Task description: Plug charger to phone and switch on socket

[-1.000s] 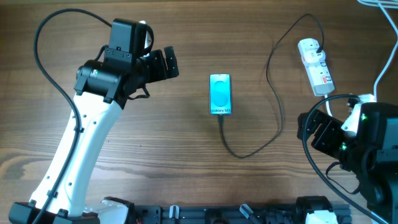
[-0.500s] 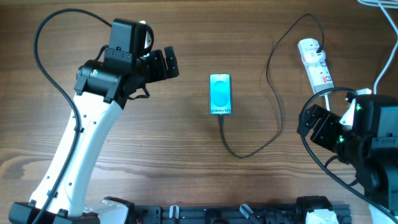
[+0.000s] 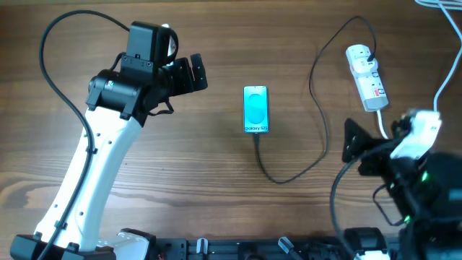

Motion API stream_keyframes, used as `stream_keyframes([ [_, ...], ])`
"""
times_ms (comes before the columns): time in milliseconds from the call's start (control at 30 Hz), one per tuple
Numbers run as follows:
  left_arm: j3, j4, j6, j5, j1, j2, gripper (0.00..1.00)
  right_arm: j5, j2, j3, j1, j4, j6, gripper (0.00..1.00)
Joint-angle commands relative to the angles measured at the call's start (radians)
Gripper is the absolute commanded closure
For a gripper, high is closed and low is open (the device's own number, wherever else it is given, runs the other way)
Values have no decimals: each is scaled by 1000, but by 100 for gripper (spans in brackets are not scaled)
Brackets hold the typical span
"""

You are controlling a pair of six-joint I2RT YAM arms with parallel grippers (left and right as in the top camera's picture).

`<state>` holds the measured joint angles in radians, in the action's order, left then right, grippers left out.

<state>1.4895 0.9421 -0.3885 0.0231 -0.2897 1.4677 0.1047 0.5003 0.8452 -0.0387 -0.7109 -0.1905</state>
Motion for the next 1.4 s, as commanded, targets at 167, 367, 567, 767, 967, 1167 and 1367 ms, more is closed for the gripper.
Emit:
stream_keyframes([
  [167, 0, -2, -13, -10, 2, -2, 0, 99, -344, -480, -4, 369, 60, 0],
  [367, 0, -2, -13, -10, 2, -2, 0, 107, -495, -692, -3, 587, 61, 0],
  [567, 0, -2, -13, -10, 2, -2, 0, 114, -497, -772, -3, 736, 74, 0],
  [767, 0, -2, -13, -10, 2, -2, 0, 121, -497, -776, -3, 748, 206, 0],
  [967, 0, -2, -13, -10, 2, -2, 0, 121, -497, -800, -3, 779, 269, 0],
  [1167, 0, -2, -13, -10, 2, -2, 0, 121, -497, -841, -3, 815, 269, 0],
  [1367, 0, -2, -13, -10, 2, -2, 0, 90, -497, -841, -3, 784, 266, 0],
])
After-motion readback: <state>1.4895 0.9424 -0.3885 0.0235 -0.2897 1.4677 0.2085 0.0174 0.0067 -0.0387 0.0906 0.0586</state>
